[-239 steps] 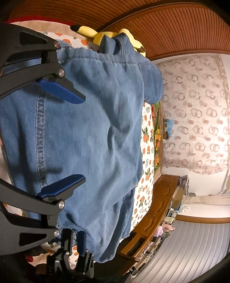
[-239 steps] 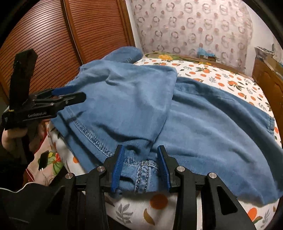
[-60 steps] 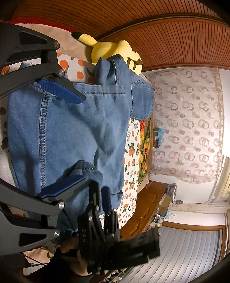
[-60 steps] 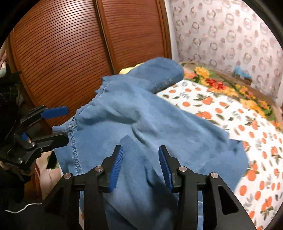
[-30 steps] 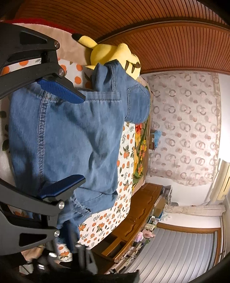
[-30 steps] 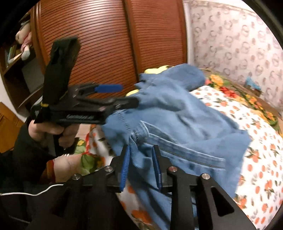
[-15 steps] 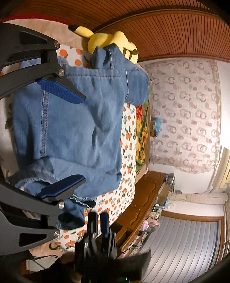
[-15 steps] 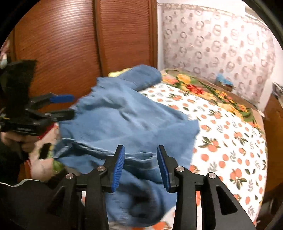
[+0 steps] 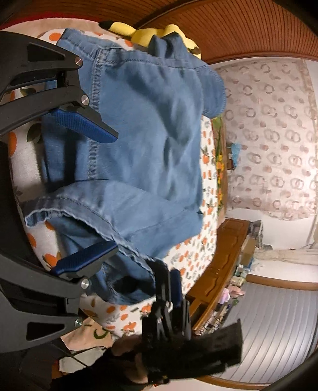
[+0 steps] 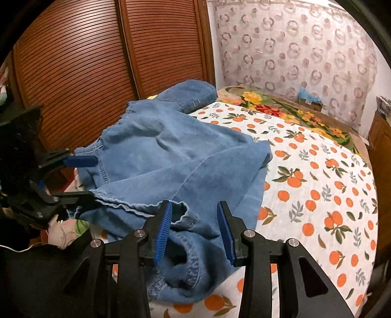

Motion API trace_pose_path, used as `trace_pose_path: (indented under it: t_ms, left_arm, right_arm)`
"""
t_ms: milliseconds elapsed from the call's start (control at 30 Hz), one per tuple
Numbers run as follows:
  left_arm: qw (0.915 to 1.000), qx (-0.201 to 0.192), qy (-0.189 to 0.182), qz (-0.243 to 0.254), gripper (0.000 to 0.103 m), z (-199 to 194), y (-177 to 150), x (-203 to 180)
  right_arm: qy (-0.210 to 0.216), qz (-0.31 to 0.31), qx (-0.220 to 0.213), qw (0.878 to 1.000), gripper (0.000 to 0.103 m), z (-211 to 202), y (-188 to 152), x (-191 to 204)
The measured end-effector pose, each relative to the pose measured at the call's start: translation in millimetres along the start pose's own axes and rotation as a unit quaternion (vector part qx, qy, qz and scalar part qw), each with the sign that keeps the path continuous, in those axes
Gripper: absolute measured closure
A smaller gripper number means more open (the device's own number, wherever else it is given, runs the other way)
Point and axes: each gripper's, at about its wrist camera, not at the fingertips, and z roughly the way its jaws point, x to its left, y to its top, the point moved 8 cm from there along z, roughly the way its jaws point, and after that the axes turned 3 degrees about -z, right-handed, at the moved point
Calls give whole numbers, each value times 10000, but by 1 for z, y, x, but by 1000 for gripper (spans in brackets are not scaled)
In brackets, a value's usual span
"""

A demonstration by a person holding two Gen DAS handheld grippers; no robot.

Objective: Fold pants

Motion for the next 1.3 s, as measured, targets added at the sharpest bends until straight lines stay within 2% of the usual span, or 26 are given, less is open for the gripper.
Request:
trace_pose_path:
  t_ms: [267,300,367,433,767,1033,1067,1133,1167,1233,1300]
  left_arm:
    - [9999,103,42,-58,20,7,-5,4]
    - [9999,97,47,-60,20,6,-5,4]
    - [9999,90,62,-58,20,6,-5,6]
    - [9999,82,73,-67,20,6,-4,6]
    - [9999,72,22,-96,20,4,-5,6]
    - [9998,-86,-160,-130,20,-2,-4,1]
    - [9997,-122,-199,-114,23,-4,-4,1]
    - [9995,-154,-241,-147,43,-6,-3,2]
    - [9993,-173,-271,-180,50,-7,-2,4]
    - [9991,-182,-330,-205,79,-9,0,7]
    - [9988,-210,-398,-198,94,-12,3,11]
  right_arm:
    - [131,112,298,9994,64,22,-3,0]
    - [172,131,284,9994,76,22,-2,-1]
    - [246,65,256,9993,89,21,2,3]
    - [198,19,159,9997,93,19,7,5]
    - [-63,-127,-637,9979,94,-1,61,8]
    - [-167,-546,-783,9953,94,7,99,22]
    - [-177,-593,-784,9950,94,9,103,23]
    - [-182,-671,-791,9944,94,13,109,26]
    - [-185,-704,-795,9942,94,16,114,30]
    - [-167,-756,-817,9936,94,19,120,33]
    - [-172,-831,-829,9929,94,23,127,34]
